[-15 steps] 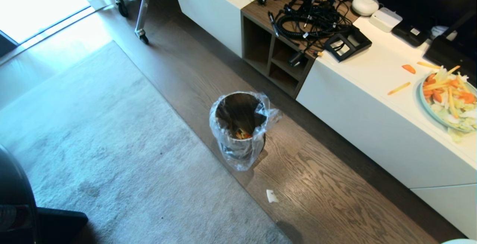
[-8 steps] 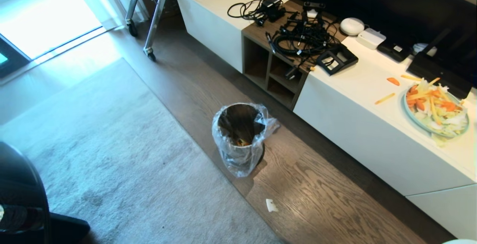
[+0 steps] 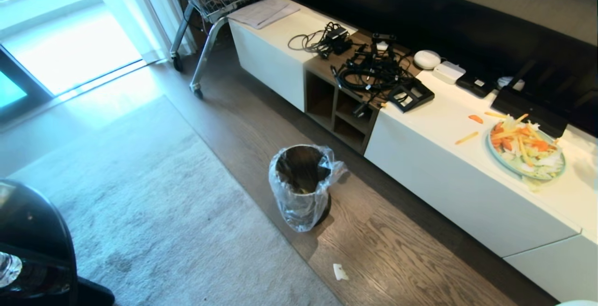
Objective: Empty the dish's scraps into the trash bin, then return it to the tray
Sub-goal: Put the bowl back to the table
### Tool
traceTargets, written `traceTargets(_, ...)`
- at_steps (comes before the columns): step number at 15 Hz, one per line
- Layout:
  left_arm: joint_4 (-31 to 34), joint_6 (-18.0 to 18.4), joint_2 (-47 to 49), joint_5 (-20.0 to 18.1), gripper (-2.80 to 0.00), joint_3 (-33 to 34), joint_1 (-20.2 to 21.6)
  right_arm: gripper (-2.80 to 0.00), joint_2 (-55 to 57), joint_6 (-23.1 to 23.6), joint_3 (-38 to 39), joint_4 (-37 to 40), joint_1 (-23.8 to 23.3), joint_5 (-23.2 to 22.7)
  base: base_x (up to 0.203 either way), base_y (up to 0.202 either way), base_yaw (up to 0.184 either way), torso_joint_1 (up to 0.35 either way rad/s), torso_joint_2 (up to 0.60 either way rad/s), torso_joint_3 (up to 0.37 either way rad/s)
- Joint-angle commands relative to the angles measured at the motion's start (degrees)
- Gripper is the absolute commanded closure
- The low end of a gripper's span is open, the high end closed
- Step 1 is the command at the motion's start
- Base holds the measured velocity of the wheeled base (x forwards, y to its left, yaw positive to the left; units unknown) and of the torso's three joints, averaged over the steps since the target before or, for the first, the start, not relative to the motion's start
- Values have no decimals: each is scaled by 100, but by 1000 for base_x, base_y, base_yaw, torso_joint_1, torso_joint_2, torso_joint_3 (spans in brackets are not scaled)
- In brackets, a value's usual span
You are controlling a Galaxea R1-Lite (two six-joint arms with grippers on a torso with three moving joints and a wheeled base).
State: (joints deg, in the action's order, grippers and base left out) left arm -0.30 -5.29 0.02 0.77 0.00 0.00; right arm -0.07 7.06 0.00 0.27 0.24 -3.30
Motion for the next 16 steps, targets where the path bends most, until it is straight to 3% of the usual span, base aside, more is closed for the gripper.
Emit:
traceTargets(1,-5,-7,-2,2,0,0,0,0,7,6,0,0,2,-4,0,0,0,5,0,200)
traceTargets(16,-5,-7,-2,2,0,0,0,0,7,6,0,0,2,-4,0,0,0,3,3,201)
